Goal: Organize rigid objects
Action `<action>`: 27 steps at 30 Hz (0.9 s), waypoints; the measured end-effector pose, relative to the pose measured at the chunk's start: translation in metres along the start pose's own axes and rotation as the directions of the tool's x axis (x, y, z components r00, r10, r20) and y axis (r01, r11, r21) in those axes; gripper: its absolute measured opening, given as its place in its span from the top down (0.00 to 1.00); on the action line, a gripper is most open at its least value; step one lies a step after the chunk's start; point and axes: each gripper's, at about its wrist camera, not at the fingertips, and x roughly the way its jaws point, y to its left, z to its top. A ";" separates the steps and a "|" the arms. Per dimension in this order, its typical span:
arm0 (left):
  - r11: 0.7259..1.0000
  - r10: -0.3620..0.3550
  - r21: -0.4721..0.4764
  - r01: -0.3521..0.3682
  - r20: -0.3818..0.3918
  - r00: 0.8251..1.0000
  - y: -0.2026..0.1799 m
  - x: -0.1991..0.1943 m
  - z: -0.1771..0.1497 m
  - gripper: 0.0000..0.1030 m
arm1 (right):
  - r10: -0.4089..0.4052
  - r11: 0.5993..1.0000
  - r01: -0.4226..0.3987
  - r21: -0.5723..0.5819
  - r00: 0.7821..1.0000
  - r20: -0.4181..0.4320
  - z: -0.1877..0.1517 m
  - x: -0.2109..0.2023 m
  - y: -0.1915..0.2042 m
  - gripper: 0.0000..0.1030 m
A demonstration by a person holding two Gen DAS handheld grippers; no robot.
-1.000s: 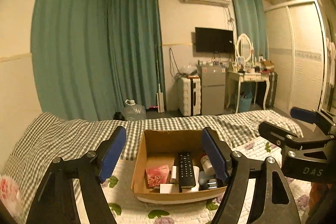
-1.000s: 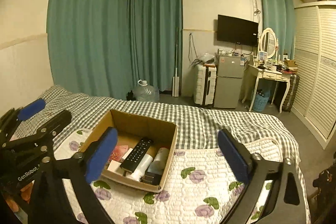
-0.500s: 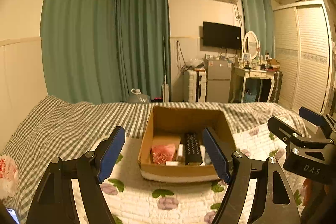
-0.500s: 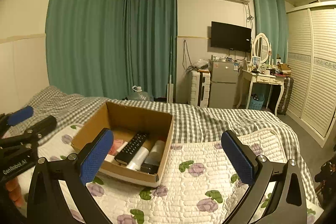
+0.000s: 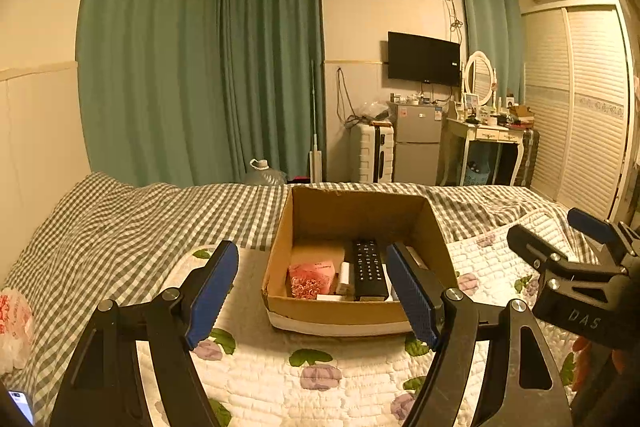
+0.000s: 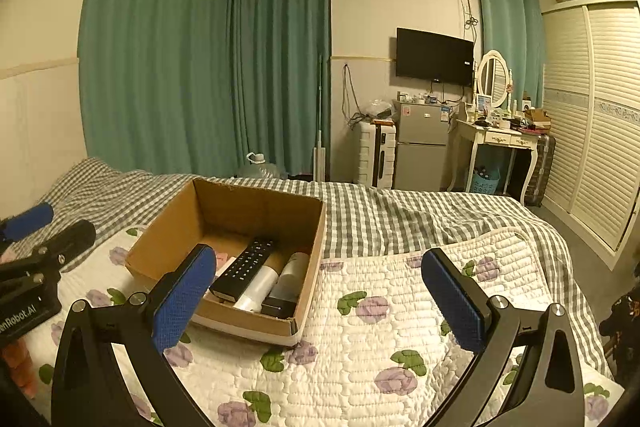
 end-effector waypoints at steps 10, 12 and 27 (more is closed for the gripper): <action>1.000 -0.013 0.001 0.013 -0.025 1.000 0.002 0.004 -0.002 0.23 | -0.006 1.000 0.006 0.003 1.000 -0.015 -0.003 0.003 0.000 0.00; 1.000 -0.008 0.004 0.008 -0.023 1.000 0.002 0.004 -0.002 0.23 | -0.007 1.000 0.007 0.004 1.000 -0.015 -0.002 0.003 0.000 0.00; 1.000 -0.008 -0.001 0.008 -0.023 1.000 0.002 0.004 -0.004 0.23 | -0.004 1.000 0.004 0.000 1.000 -0.020 -0.004 0.002 0.002 0.00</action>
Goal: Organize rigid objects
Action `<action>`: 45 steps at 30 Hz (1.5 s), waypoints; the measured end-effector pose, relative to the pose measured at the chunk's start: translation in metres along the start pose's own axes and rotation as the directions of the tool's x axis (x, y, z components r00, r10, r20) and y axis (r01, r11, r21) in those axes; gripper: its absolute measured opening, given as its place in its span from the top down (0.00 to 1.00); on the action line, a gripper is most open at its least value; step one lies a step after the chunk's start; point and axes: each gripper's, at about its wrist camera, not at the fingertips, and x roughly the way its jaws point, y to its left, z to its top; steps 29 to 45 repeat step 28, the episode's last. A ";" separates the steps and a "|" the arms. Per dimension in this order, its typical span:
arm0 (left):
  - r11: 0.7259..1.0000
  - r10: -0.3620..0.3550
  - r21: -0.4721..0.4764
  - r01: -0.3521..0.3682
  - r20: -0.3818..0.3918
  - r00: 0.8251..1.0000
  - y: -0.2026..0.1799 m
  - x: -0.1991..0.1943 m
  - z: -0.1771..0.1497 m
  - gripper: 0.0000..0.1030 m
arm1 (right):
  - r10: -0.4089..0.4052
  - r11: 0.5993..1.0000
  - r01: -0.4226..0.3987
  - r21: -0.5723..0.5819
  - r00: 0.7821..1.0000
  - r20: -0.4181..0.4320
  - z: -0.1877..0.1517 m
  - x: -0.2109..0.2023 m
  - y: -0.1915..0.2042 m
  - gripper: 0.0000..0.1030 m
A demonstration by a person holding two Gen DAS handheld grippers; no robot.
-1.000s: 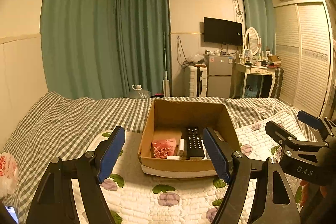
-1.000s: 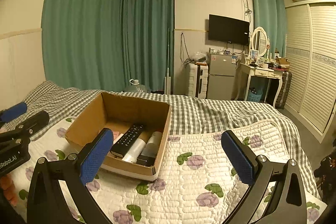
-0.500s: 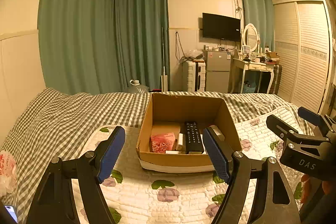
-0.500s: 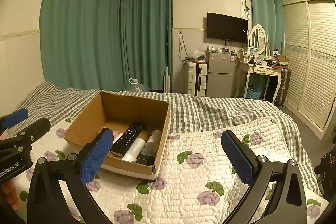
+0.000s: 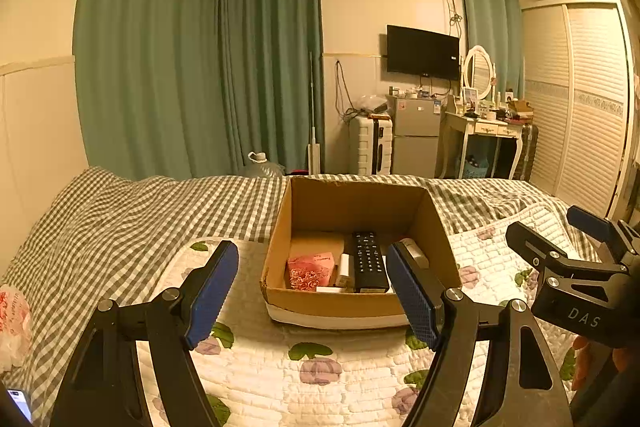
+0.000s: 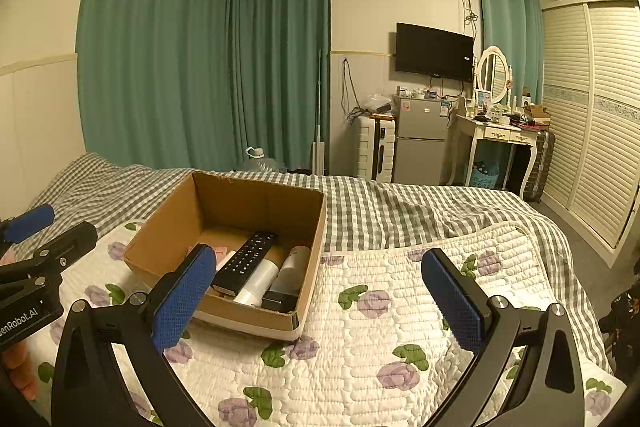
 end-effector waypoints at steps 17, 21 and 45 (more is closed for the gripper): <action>1.000 0.007 0.008 -0.007 -0.009 1.000 0.000 -0.001 -0.001 0.23 | -0.002 1.000 0.002 0.002 1.000 -0.008 -0.001 0.002 -0.001 0.00; 1.000 0.005 0.009 -0.005 -0.010 1.000 0.001 0.000 -0.001 0.23 | -0.011 1.000 0.011 -0.002 1.000 -0.016 -0.002 0.003 -0.001 0.00; 1.000 0.000 0.003 0.001 -0.010 1.000 0.001 0.000 -0.003 0.23 | -0.010 1.000 0.010 -0.001 1.000 -0.021 -0.003 0.004 -0.002 0.00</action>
